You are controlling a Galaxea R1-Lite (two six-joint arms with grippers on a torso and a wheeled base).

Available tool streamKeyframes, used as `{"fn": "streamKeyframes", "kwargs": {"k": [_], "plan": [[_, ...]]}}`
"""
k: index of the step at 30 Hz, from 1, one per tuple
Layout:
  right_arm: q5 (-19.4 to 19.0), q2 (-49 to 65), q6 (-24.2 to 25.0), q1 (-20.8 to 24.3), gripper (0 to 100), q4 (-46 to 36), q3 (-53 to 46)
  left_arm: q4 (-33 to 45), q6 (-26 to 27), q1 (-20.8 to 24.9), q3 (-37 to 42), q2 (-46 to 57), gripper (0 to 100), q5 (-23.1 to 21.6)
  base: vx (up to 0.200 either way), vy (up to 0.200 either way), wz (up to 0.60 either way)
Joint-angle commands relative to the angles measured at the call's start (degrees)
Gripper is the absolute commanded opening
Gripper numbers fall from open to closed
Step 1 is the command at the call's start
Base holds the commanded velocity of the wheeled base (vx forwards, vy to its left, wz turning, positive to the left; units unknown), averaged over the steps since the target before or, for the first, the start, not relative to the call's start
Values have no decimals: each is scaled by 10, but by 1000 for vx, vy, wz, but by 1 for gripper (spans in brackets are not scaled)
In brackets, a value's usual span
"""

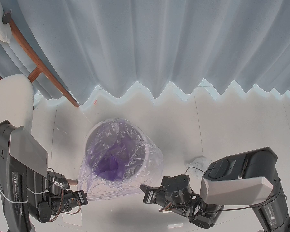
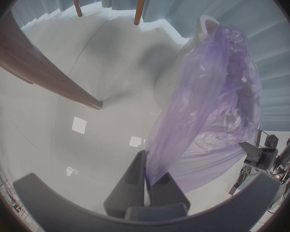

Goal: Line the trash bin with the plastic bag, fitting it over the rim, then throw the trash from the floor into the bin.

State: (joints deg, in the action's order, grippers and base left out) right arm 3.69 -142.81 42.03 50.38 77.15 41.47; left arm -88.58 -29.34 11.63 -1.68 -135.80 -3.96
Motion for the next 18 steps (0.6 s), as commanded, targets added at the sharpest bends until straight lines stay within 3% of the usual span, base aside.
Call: {"fn": "streamKeyframes", "kwargs": {"k": [1,9,18], "plan": [[1,-33,-11,-18,0,-1,27,0,0,4,-6,-18,0,6,0,0,0],[1,-48,-20,-42,0,-1,77,0,-1,-1,-43,-19,0,38,0,0,0],[1,-40,-36,-42,0,12,67,0,-1,3,-81,-23,0,70,0,0,0]]}}
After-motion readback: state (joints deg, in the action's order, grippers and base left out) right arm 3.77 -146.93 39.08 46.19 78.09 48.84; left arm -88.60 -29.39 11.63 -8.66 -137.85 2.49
